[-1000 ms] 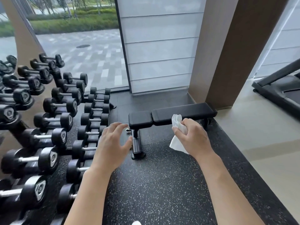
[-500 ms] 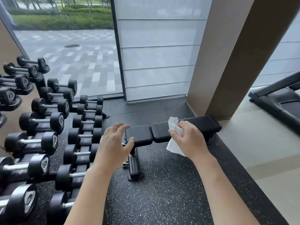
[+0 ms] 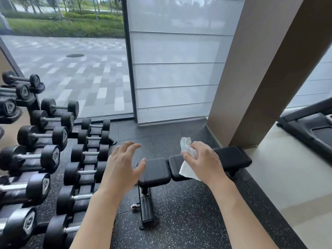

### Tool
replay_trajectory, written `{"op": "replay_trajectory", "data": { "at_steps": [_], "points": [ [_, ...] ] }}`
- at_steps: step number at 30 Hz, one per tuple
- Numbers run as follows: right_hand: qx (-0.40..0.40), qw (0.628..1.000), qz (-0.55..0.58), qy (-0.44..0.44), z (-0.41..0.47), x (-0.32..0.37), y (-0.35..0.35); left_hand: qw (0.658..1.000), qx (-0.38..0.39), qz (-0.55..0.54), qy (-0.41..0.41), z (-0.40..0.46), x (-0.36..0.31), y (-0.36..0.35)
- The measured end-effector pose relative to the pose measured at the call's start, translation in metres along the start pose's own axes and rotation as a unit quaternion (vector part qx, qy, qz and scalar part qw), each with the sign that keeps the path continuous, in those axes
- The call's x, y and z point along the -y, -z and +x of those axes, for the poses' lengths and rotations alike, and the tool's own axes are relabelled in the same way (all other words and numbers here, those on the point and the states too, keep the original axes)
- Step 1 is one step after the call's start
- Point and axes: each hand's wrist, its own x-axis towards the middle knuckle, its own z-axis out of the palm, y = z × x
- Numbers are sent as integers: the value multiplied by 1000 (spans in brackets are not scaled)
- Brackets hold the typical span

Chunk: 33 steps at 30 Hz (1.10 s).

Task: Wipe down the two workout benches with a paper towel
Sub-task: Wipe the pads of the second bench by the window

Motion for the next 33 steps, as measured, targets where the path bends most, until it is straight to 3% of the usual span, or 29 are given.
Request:
{"op": "replay_trajectory", "data": {
  "at_steps": [18,26,33],
  "points": [
    [141,986,58,63,261,-99,-125,992,-37,19,122,210,36,-83],
    [225,970,49,75,302,-89,-225,983,-42,25,178,242,118,-94],
    [267,962,21,46,313,-73,-311,985,0,12,172,274,215,-119]
  ]
}}
